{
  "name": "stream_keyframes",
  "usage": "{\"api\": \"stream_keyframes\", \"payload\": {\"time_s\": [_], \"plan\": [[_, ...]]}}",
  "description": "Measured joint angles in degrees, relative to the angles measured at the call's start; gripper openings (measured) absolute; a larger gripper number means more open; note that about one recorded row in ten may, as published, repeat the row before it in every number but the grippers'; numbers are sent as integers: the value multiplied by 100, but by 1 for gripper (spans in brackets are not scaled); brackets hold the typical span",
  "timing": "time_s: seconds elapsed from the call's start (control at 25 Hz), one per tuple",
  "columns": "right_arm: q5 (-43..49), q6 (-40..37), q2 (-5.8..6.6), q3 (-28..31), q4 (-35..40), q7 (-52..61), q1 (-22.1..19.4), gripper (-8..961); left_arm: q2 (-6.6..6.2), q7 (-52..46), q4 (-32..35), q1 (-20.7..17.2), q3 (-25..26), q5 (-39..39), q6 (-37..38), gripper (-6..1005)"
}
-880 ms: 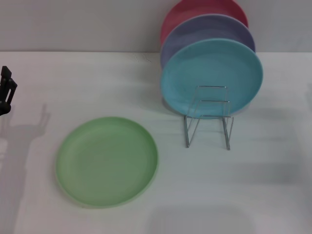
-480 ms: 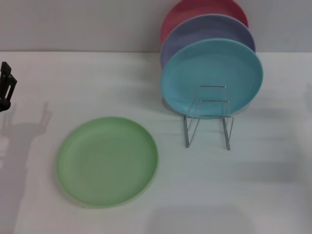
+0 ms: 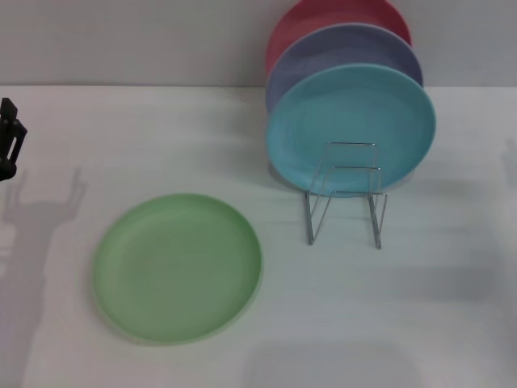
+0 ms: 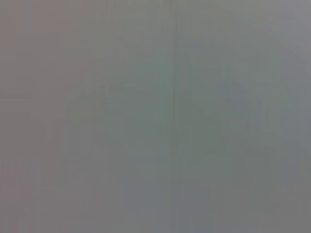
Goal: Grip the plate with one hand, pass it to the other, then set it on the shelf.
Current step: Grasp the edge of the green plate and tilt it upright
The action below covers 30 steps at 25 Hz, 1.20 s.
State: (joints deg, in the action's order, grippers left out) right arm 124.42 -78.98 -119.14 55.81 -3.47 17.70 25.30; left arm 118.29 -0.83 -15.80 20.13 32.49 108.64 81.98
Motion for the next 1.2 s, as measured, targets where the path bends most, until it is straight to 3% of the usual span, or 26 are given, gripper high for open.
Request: {"api": "stream_keyframes", "payload": {"time_s": [0.28, 0.4, 0.52, 0.76, 0.88, 0.96, 1.04, 1.08, 1.12, 1.2], "plan": [[0, -22, -3, 0, -57, -4, -40, 665, -53, 17, -47, 144, 0, 0, -461, 820], [1, -40, -4, 0, -57, -4, -50, 665, -138, 18, -125, 288, 23, -1, -982, 819], [3, -45, -4, 0, -57, -4, -52, 665, -287, 24, -351, 348, 103, -1, -1508, 818], [4, -34, -3, 0, -57, -13, -26, 664, -719, 415, -1286, 329, 325, 19, -2553, 815], [4, -14, 1, 0, -57, -13, 6, 664, -917, 1150, -2166, 116, 815, 152, -3202, 814], [4, -12, 3, 0, -57, -13, 20, 664, -973, 1677, -2782, -106, 1324, 323, -3788, 813], [4, -10, 3, 0, -56, -13, 28, 664, -950, 2265, -3512, -399, 2112, 569, -4634, 812], [4, -11, 6, 0, -56, -14, 30, 664, -843, 2633, -3990, -623, 2735, 800, -5297, 812], [4, -10, 9, 0, -56, -13, 34, 664, -770, 2759, -4185, -720, 3026, 906, -5552, 811], [4, -7, 14, 0, -56, -13, 41, 664, -494, 3099, -4642, -946, 3773, 1291, -6406, 811]]}}
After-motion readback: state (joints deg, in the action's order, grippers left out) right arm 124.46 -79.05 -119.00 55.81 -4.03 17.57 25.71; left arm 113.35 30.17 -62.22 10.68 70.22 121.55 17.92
